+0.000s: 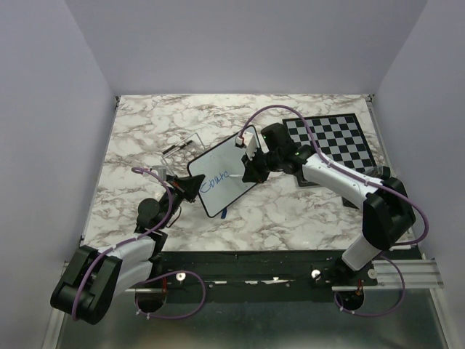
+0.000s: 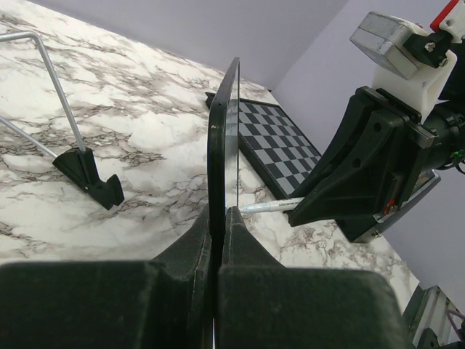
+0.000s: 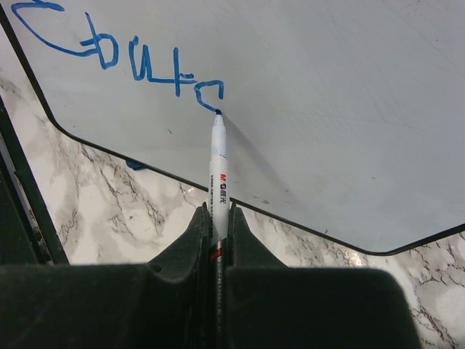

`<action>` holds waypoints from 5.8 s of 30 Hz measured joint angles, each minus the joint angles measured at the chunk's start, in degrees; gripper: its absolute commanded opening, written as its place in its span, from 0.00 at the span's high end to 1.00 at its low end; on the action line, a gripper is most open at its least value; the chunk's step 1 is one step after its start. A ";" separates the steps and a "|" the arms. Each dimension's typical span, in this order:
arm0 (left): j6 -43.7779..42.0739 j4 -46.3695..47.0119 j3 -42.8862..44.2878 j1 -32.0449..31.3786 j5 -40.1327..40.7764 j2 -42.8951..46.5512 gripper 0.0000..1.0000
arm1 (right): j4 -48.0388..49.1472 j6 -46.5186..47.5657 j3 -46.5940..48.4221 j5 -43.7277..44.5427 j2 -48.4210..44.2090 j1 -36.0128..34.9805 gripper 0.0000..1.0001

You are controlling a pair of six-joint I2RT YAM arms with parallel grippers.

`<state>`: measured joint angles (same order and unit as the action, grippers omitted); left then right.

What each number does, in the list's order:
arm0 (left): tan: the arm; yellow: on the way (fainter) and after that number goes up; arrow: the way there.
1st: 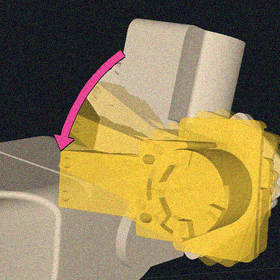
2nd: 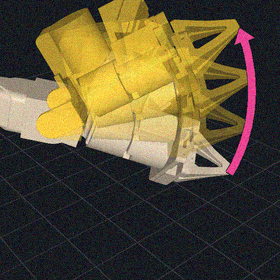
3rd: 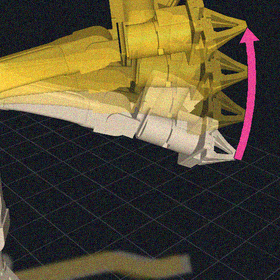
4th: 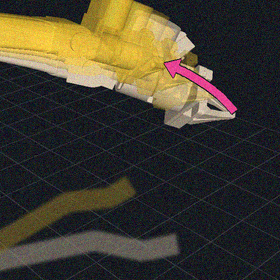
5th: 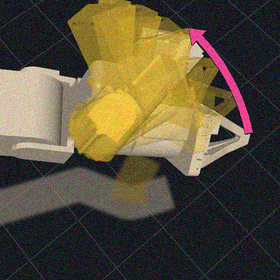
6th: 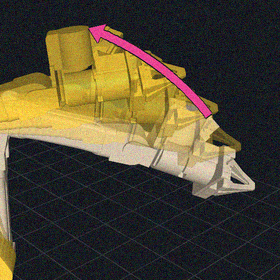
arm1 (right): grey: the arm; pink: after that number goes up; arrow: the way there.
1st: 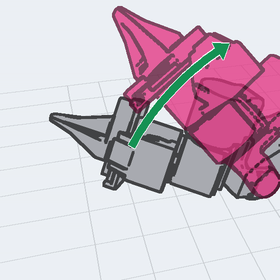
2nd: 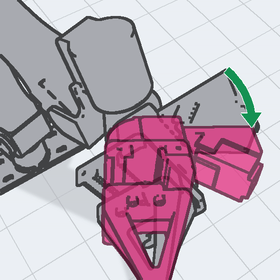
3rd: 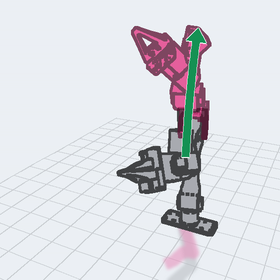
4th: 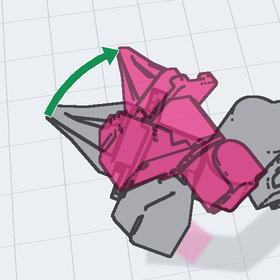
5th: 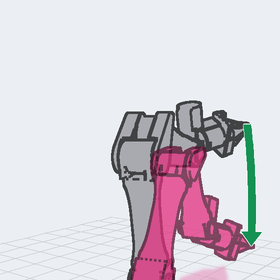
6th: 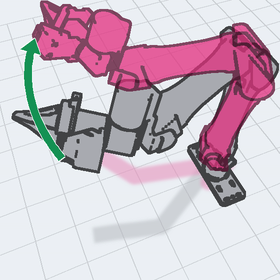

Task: Write a sentence on the whiteboard

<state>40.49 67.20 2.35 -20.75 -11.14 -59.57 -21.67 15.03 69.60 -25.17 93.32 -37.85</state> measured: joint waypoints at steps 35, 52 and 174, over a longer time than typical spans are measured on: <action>0.00 0.98 0.00 0.00 -0.07 -0.87 1.00 | -0.85 0.50 0.44 -0.15 0.02 0.09 1.00; -0.02 1.57 0.00 0.00 -0.22 -1.20 1.00 | -2.62 1.33 0.02 -2.03 0.31 -2.10 0.99; 0.24 3.21 0.00 0.00 -0.81 -2.75 1.00 | 0.13 -4.26 0.63 0.66 -0.24 3.06 0.99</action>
<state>40.73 70.41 2.35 -20.75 -11.94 -62.33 -21.54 10.76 70.24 -24.51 93.08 -34.79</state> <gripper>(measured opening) 0.053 0.118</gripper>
